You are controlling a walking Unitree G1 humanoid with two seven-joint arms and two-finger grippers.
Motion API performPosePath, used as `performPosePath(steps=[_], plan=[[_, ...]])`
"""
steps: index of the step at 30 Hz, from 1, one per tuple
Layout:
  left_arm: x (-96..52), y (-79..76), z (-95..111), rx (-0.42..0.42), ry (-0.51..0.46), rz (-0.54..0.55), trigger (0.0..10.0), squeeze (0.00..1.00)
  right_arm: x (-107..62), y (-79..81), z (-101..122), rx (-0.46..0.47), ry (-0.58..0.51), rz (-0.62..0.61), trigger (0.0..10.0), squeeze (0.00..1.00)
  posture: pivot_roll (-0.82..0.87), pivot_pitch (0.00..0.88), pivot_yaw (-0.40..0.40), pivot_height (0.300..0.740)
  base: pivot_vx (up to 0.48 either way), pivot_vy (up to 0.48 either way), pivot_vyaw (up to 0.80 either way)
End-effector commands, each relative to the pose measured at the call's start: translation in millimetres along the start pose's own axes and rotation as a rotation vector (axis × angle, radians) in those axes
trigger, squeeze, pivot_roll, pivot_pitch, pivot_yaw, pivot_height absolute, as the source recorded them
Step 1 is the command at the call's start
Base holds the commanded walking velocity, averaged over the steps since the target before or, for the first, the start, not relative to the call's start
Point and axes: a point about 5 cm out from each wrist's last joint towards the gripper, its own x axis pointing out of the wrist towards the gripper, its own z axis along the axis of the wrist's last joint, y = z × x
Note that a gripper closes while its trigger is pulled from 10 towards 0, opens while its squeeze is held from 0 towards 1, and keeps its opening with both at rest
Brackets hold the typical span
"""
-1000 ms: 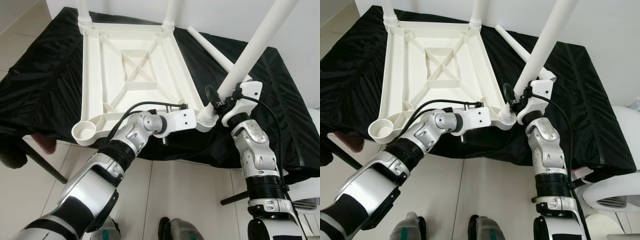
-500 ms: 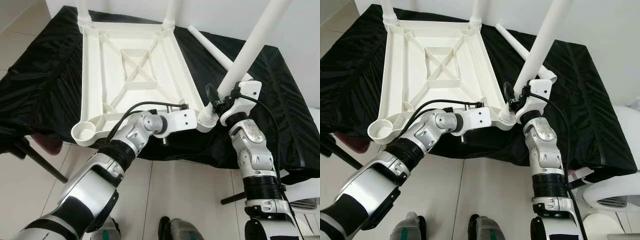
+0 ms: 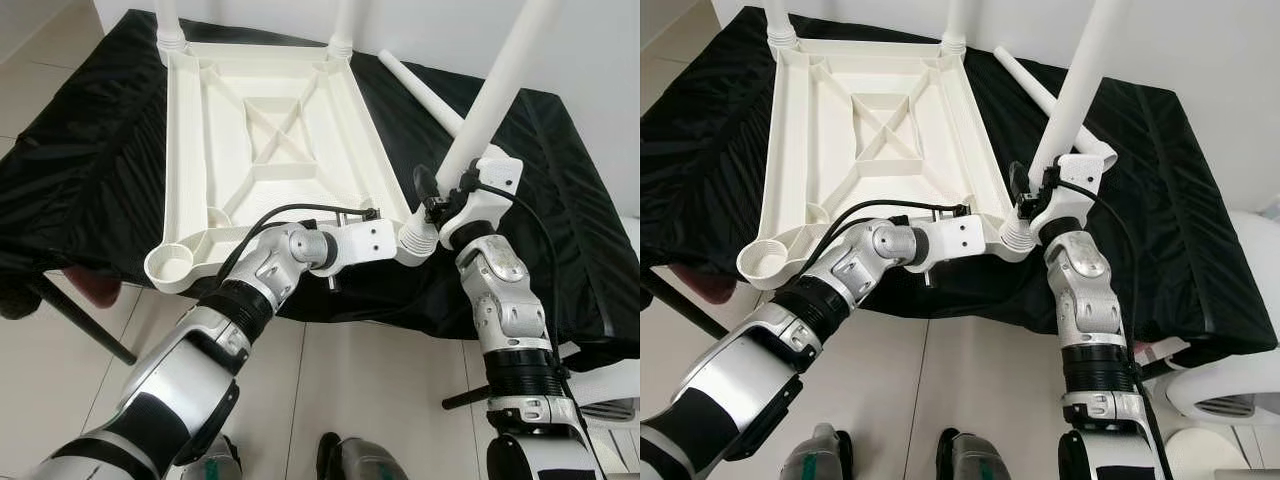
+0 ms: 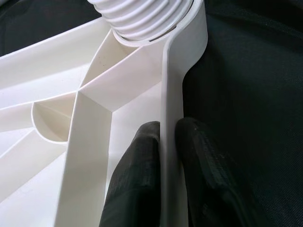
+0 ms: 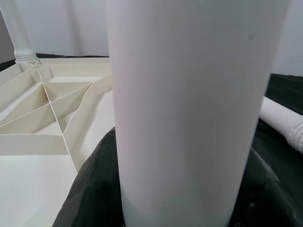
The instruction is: Building children table
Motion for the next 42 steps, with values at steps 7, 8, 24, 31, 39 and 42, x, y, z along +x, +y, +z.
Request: performPosePath(steps=[7,8,24,31,39,42], plan=[[0.4,1.4,2,0.011,0.004,0.006,10.0,0.00,-19.1,5.9,-43,0.031,0.170,0.013,10.0,0.00,0.05,0.106,-0.073,0.740,0.000,0.000,0.00],[0.3,1.6,3,0.013,0.003,0.005,10.0,0.00,-22.5,6.1,-44,0.032,0.168,0.013,10.0,0.00,0.04,0.106,-0.072,0.740,0.000,0.000,0.00],[0.1,1.2,3,0.015,0.004,0.005,10.0,0.00,-39.7,1.5,-48,0.063,0.152,-0.029,10.0,0.00,0.05,0.106,-0.073,0.740,0.000,0.000,0.00],[0.4,0.4,3,0.018,0.002,0.002,10.0,0.00,-35.0,8.7,-42,0.070,0.111,-0.063,10.0,0.00,0.05,0.101,-0.074,0.740,0.000,0.000,0.00],[0.6,0.1,3,0.018,0.002,0.002,10.0,0.00,-32.7,15.9,-38,0.106,0.070,-0.053,10.0,0.00,0.05,0.097,-0.078,0.740,0.000,0.000,0.00],[0.6,0.1,3,0.018,0.003,0.002,10.0,0.00,-33.2,17.4,-38,0.112,0.066,-0.038,10.0,0.00,0.05,0.097,-0.078,0.740,0.000,0.000,0.00]])
